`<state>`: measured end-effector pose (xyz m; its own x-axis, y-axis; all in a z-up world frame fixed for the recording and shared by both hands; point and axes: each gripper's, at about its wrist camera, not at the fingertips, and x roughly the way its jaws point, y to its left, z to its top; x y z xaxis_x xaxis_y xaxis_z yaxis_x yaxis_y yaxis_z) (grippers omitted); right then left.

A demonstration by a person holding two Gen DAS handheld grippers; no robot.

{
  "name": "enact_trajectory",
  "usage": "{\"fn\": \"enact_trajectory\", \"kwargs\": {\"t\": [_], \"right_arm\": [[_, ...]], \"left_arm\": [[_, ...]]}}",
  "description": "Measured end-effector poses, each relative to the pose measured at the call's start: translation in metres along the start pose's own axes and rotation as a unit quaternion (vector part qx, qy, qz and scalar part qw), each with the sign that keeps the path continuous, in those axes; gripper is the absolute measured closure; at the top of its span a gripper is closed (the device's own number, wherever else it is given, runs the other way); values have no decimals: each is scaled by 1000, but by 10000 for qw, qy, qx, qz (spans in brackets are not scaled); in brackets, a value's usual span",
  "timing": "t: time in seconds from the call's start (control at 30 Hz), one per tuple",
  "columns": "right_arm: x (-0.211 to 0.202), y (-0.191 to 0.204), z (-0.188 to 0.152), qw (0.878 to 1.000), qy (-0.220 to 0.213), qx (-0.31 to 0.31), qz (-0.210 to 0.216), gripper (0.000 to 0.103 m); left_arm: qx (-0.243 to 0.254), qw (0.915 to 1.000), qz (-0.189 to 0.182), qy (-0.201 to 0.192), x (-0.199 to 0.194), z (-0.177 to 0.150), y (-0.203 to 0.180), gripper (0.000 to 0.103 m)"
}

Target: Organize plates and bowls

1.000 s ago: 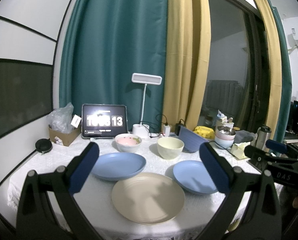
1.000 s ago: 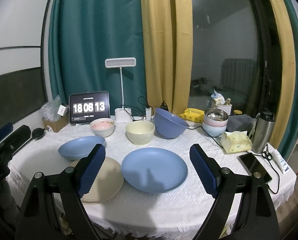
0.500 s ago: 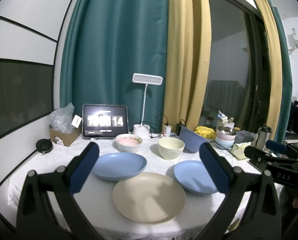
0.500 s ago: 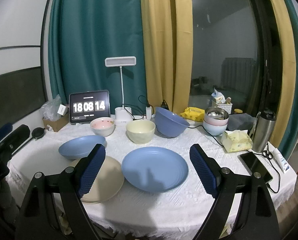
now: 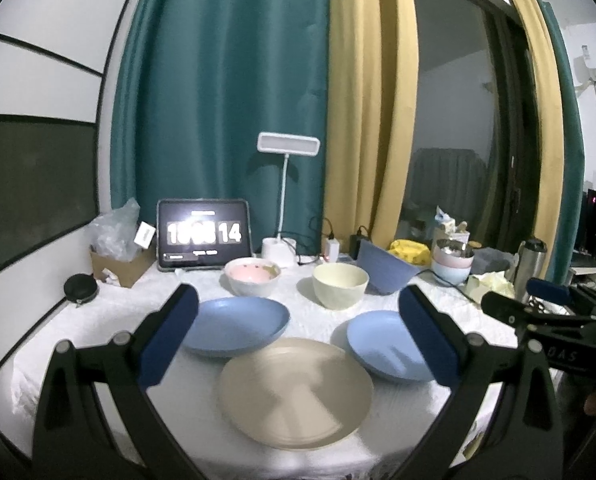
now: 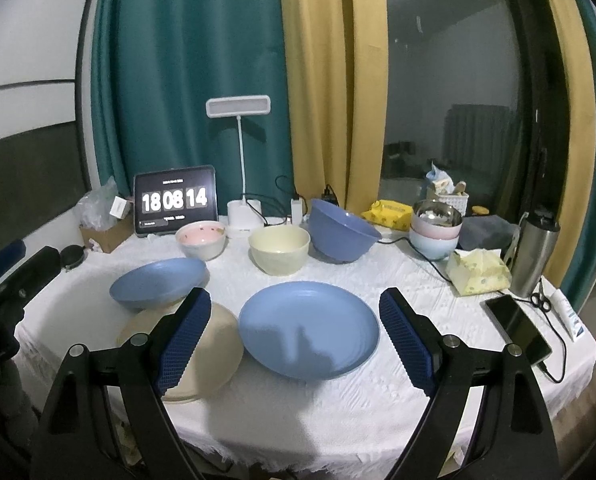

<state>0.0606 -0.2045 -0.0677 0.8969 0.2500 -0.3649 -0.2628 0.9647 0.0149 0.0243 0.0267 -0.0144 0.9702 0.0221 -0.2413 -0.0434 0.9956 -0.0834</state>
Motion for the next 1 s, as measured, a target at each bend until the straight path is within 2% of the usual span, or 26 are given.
{"fn": "enact_trajectory", "kwargs": {"t": [0.4, 1.0], "right_arm": [[40, -19, -4, 9985, 462, 280, -32, 14], [116, -74, -19, 9911, 1116, 728, -30, 14]], "left_arm": [[227, 9986, -45, 483, 45, -13, -20, 2], [534, 9888, -150, 1387, 139, -37, -58, 2]]}}
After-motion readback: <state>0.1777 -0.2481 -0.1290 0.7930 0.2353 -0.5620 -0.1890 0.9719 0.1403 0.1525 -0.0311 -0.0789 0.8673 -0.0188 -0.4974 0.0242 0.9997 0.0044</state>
